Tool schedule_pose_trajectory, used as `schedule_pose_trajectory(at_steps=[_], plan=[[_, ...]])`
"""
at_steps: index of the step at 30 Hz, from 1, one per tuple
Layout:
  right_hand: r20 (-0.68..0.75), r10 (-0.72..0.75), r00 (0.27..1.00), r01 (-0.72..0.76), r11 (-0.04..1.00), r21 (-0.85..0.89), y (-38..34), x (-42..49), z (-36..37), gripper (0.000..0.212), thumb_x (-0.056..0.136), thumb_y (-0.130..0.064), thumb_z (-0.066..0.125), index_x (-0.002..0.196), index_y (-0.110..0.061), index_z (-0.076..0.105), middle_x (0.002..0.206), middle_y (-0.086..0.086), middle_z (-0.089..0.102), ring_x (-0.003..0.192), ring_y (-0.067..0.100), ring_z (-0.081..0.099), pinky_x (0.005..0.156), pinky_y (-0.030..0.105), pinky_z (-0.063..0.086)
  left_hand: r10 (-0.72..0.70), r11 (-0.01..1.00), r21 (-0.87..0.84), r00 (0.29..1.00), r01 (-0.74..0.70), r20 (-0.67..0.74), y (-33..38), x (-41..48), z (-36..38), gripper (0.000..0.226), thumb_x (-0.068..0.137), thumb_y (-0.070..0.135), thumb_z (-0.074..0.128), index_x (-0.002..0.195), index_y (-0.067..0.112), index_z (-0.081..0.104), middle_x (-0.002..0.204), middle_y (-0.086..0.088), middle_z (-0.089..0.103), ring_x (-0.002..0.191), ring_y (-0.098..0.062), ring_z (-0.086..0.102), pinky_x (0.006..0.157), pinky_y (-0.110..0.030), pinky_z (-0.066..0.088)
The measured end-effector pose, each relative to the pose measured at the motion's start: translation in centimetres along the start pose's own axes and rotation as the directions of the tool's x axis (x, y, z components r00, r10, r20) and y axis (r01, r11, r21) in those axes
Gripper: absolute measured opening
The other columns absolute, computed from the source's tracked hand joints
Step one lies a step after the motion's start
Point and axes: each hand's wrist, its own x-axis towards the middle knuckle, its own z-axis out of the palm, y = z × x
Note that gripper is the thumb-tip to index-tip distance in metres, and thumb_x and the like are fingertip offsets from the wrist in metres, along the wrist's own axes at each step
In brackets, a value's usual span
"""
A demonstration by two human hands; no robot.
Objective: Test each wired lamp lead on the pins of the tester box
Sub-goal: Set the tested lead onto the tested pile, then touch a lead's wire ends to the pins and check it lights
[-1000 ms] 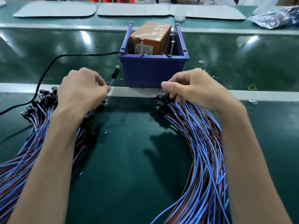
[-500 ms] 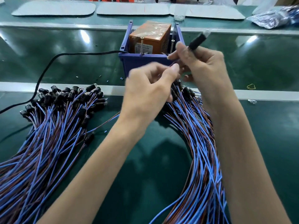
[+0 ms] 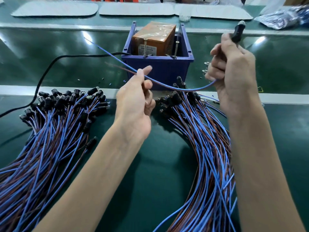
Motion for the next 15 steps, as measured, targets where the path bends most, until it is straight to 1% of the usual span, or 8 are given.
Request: schedule_pose_trajectory(at_steps=[1,3,6,7,9,11,13,15], plan=[[0.013,-0.004,1.0,0.004,1.0,-0.029,0.1,0.1,-0.2,0.037,0.101,-0.02,0.046,0.066,-0.012,0.053,0.044,-0.011,0.029,0.041,0.006,0.021,0.043,0.02,0.021,0.035,0.995,0.09,0.999,-0.037,0.023,-0.1,-0.1,0.0,0.025,0.102,0.027,0.044,0.093,0.021,0.067,0.043,0.012,0.04,0.033,-0.003,0.022,0.038,-0.013,0.021],[0.054,0.005,0.999,0.0,0.996,-0.094,0.3,0.2,-0.6,0.032,0.099,-0.019,0.052,0.07,-0.01,0.062,0.047,-0.01,0.027,0.044,0.005,0.019,0.04,0.017,0.022,0.085,0.954,0.278,0.99,-0.114,0.114,-0.2,-0.1,0.0,0.027,0.099,0.029,0.049,0.085,0.022,0.071,0.043,0.012,0.04,0.037,-0.002,0.023,0.039,-0.013,0.02],[0.149,0.062,0.987,-0.017,0.96,-0.281,0.4,0.0,-1.0,0.018,0.09,-0.025,0.066,0.078,-0.014,0.073,0.051,-0.008,0.027,0.047,0.007,0.018,0.037,0.015,0.02,0.08,0.853,0.479,0.959,-0.206,0.27,-0.6,-0.2,0.1,0.027,0.096,0.029,0.055,0.079,0.022,0.074,0.041,0.011,0.041,0.037,-0.002,0.023,0.036,-0.011,0.021],[0.187,0.101,0.977,-0.032,0.94,-0.338,0.4,-0.2,-1.0,0.015,0.086,-0.027,0.07,0.081,-0.014,0.075,0.05,-0.009,0.028,0.045,0.006,0.018,0.036,0.014,0.02,0.063,0.83,0.515,0.955,-0.212,0.291,-0.7,-0.2,0.1,0.026,0.096,0.03,0.056,0.078,0.022,0.074,0.041,0.011,0.041,0.038,-0.002,0.024,0.036,-0.011,0.022],[0.239,0.182,0.954,-0.069,0.907,-0.416,0.5,-0.5,-0.8,0.017,0.08,-0.028,0.075,0.086,-0.012,0.076,0.044,-0.013,0.032,0.041,0.003,0.02,0.035,0.012,0.019,0.022,0.804,0.56,0.951,-0.199,0.308,-0.9,-0.1,0.0,0.026,0.095,0.032,0.057,0.079,0.023,0.074,0.04,0.011,0.041,0.041,-0.003,0.025,0.037,-0.01,0.022],[0.262,0.223,0.939,-0.074,0.874,-0.48,0.6,-0.8,-0.3,0.013,0.078,-0.026,0.076,0.082,-0.014,0.074,0.041,-0.015,0.04,0.038,0.002,0.028,0.037,0.011,0.023,-0.012,0.781,0.595,0.948,-0.19,0.317,-0.9,0.1,-0.2,0.026,0.094,0.034,0.057,0.078,0.024,0.075,0.041,0.011,0.042,0.045,-0.004,0.026,0.039,-0.012,0.022],[0.266,0.224,0.938,-0.063,0.862,-0.504,0.7,-1.0,-0.1,0.008,0.078,-0.023,0.076,0.076,-0.017,0.071,0.042,-0.015,0.05,0.039,0.0,0.038,0.041,0.01,0.029,-0.012,0.757,0.619,0.944,-0.207,0.331,-0.9,0.3,-0.3,0.026,0.095,0.034,0.057,0.079,0.024,0.075,0.042,0.011,0.044,0.043,-0.003,0.029,0.039,-0.012,0.023],[0.268,0.22,0.938,-0.072,0.88,-0.47,0.7,-1.0,0.1,0.01,0.08,-0.016,0.075,0.073,-0.017,0.068,0.045,-0.013,0.055,0.04,-0.002,0.043,0.042,0.008,0.032,0.023,0.733,0.634,0.94,-0.247,0.339,-0.9,0.4,-0.4,0.024,0.095,0.031,0.057,0.078,0.024,0.074,0.043,0.012,0.049,0.039,0.0,0.036,0.04,-0.009,0.026]])
